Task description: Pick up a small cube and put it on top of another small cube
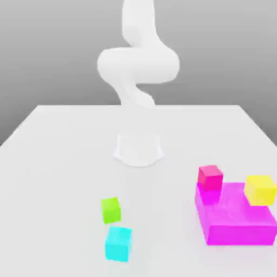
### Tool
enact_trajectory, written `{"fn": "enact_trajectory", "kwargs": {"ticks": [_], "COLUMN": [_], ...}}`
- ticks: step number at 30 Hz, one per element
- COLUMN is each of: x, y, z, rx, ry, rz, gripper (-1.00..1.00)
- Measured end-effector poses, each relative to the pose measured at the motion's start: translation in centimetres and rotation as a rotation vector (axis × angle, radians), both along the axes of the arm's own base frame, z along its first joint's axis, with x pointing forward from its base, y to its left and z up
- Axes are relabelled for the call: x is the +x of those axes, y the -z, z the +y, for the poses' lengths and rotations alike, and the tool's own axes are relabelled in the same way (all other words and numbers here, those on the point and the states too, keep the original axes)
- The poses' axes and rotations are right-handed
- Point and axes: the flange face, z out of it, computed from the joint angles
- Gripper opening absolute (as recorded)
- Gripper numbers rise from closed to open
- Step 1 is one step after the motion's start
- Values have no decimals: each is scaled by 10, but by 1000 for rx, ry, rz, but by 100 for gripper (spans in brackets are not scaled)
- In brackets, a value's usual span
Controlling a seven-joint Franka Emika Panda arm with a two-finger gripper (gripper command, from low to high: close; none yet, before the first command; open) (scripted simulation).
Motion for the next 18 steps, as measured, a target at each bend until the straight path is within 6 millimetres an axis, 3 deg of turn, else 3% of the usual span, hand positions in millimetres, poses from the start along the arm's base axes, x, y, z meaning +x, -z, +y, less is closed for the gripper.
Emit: {"fn": "enact_trajectory", "kwargs": {"ticks": [4,9,13,18], "x": [46,80,89,80], "y": [79,181,265,368], "z": [-8,-18,-25,-35], "rx": [9,21,31,44], "ry": [23,51,75,107], "rz": [128,281,404,556], "gripper": [0,0,0,0]}}
